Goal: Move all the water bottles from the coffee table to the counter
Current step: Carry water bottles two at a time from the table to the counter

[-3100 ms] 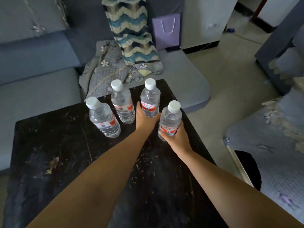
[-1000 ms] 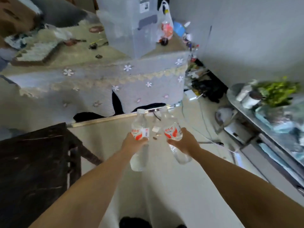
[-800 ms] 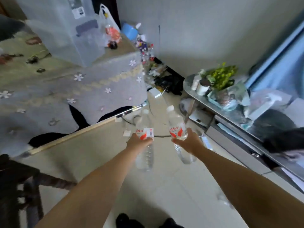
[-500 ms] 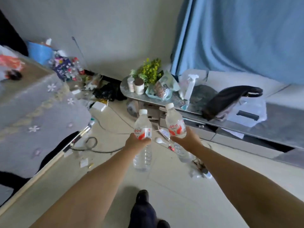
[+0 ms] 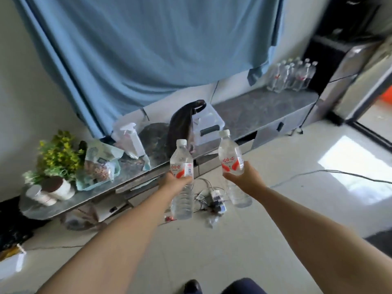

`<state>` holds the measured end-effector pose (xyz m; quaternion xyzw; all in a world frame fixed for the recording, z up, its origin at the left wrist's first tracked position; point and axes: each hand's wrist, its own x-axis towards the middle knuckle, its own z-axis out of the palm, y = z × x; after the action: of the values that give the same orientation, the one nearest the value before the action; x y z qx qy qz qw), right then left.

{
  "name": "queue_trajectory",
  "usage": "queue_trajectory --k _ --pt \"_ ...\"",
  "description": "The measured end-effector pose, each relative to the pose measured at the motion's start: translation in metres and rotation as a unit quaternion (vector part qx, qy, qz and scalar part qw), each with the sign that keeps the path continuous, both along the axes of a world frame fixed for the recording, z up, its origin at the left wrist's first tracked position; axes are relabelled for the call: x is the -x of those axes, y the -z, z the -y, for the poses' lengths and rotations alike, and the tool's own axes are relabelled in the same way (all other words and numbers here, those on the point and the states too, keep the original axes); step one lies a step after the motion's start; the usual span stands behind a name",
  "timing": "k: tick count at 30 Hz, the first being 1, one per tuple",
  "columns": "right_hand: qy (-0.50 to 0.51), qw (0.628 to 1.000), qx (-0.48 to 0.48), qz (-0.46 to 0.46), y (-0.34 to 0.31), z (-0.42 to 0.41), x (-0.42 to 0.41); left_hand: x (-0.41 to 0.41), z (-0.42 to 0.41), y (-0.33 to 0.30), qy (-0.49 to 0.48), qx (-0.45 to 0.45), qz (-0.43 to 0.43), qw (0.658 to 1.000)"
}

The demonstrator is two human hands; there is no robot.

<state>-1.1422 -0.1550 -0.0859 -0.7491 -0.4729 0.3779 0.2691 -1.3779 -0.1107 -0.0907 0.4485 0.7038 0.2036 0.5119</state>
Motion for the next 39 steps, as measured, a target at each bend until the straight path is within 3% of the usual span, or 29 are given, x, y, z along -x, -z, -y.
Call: queue_trajectory --k 8,12,22,27,39 --pt "0.189 0.982 0.004 0.000 -0.001 0.042 -0.117 -0.156 -0.028 0.000 0.179 0.000 0.022 0.984" --pt "0.227 0.974 0.011 0.022 -0.002 0.052 -0.190 -0.244 -0.036 0.006 0.239 -0.005 0.037 0.970" --pt "0.233 0.971 0.025 0.045 -0.019 0.018 -0.396 -0.450 -0.074 -0.007 0.248 0.000 0.026 0.968" --pt "0.233 0.971 0.040 0.042 -0.019 -0.020 -0.459 -0.510 -0.106 -0.006 0.261 0.006 0.017 0.965" --pt "0.217 0.975 0.038 0.026 -0.004 -0.196 -0.591 -0.651 -0.289 0.006 0.258 0.016 0.010 0.966"
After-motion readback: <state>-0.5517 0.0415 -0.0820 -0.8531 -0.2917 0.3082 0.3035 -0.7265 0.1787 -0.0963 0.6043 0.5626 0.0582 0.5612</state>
